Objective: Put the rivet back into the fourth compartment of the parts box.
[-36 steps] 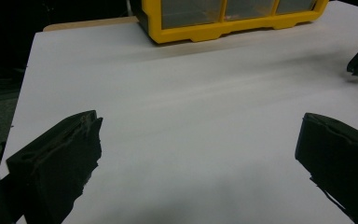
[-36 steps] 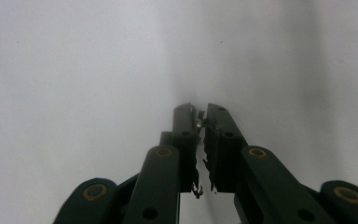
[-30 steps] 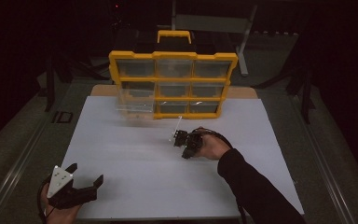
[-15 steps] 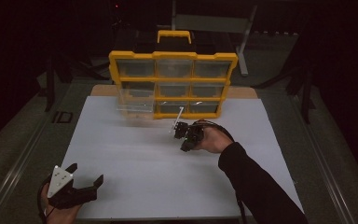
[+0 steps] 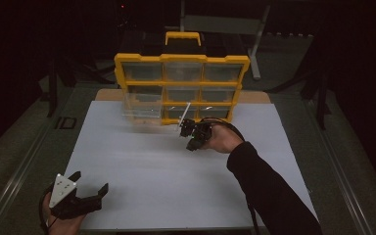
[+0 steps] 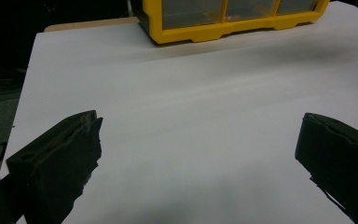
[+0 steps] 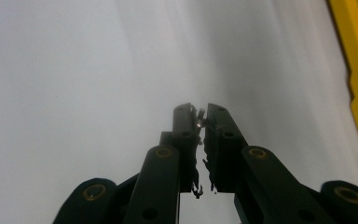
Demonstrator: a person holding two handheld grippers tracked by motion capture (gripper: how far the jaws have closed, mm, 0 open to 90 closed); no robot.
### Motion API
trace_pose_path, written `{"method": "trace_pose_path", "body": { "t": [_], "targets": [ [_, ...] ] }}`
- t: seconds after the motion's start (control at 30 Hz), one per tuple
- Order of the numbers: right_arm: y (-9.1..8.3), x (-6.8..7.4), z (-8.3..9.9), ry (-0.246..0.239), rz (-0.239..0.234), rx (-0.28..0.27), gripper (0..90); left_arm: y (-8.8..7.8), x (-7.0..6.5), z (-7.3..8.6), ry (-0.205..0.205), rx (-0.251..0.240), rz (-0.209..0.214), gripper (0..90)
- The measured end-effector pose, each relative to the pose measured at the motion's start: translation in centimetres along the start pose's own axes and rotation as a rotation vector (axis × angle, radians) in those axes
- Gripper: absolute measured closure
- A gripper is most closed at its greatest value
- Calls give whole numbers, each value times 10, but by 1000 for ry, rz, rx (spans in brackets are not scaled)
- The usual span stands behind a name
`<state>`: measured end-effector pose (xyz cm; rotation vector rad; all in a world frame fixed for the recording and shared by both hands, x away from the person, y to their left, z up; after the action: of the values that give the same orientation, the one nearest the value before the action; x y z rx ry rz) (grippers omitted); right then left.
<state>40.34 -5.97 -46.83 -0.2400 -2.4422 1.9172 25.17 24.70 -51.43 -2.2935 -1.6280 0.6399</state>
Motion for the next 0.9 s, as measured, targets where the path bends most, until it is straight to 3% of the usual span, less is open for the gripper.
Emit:
{"method": "trace_pose_path", "body": {
  "t": [0.5, 0.9],
  "targets": [
    [-19, -8, -19, -13, 28, -16, 829, 0, 0, 0, -1, -2, 1, 8],
    [-35, -17, -36, -12, 60, -63, 829, 0, 0, 0, 0, -1, 0, 8]
  ]
}}
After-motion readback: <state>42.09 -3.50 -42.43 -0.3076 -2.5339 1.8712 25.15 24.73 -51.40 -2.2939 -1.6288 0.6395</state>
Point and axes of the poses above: each handheld gripper's, and its own axes: y roughly forward along the jaws, z roughly out of its underside, x roughly to its left, the point moved 7 cm from there along y, roughly forward along the jaws, and after that the axes turned 11 degrees about -y, right-handed, at the moved point
